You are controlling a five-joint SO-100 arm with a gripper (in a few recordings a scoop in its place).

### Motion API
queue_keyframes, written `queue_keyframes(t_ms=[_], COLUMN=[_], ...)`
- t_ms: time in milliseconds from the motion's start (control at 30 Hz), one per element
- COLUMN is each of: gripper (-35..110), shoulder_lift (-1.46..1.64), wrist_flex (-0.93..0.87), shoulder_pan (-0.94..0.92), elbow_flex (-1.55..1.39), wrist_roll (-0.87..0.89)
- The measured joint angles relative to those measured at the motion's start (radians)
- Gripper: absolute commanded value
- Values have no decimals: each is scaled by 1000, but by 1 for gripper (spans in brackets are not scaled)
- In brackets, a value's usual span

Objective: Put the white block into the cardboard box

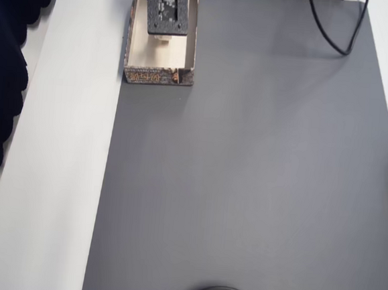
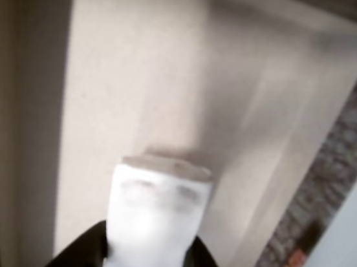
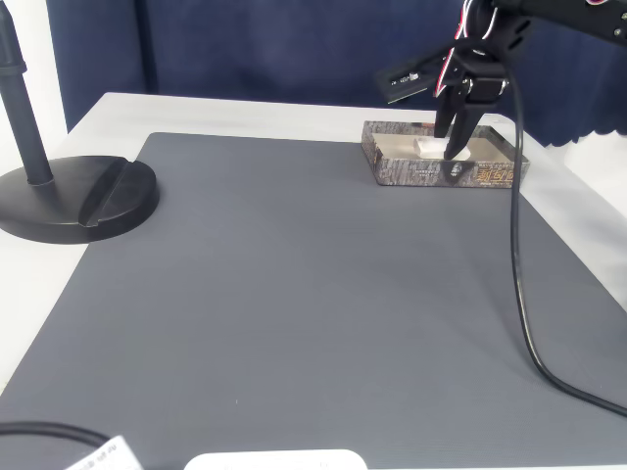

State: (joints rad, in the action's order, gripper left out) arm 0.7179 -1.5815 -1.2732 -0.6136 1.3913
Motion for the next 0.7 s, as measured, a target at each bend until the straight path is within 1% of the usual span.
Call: queue_keyframes(t_ms=[567, 700], gripper=[-1, 3], shoulder_lift=[-43, -43], wrist_flex=[0, 0], shoulder_pan=[0, 0], elbow_flex=[28, 28], wrist_roll=[0, 0])
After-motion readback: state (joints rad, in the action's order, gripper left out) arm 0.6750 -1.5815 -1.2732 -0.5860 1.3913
